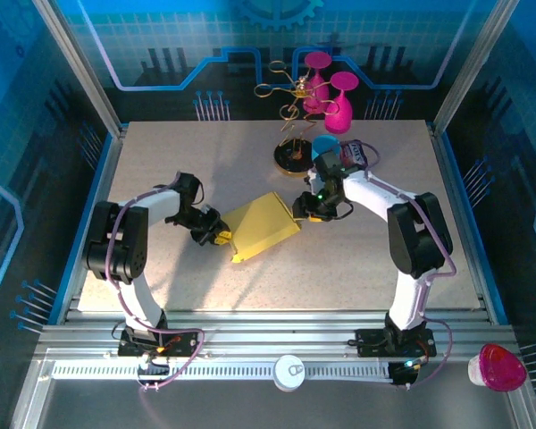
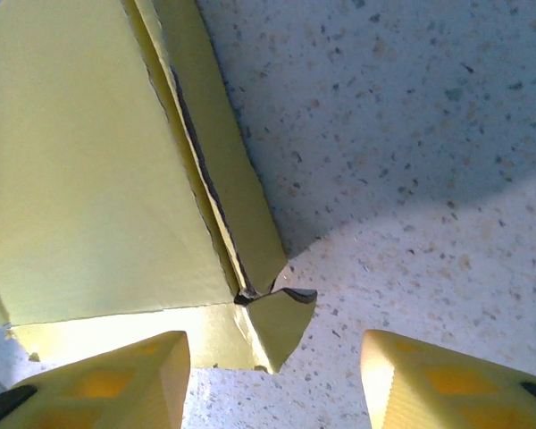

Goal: Fold the paper box

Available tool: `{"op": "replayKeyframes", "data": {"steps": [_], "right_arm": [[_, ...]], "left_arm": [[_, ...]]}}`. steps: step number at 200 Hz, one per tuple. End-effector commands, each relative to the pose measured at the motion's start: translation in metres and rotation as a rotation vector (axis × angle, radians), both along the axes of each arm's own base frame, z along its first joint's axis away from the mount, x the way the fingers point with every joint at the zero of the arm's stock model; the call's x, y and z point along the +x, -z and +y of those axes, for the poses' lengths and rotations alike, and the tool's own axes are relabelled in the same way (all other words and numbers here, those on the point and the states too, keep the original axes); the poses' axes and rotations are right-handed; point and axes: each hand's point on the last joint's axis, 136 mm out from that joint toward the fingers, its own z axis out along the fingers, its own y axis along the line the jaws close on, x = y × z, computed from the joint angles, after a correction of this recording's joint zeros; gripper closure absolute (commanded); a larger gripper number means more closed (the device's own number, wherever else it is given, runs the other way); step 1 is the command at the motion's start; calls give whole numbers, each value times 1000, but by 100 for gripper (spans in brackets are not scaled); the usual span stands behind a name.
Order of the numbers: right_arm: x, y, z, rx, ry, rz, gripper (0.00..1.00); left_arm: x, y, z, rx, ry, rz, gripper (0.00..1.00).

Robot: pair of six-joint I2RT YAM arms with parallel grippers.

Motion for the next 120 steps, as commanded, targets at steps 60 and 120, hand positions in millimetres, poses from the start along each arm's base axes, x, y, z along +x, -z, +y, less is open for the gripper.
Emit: {"op": "replayKeyframes", "data": {"steps": [60,120], "right_arm": [[9,1,27,148,-98,15,43],[4,-2,37,214,-163,45,40]], "left_arm": [[-25,14,17,120,106,49,94],[-33,14,22,140,153,38,100]]}}
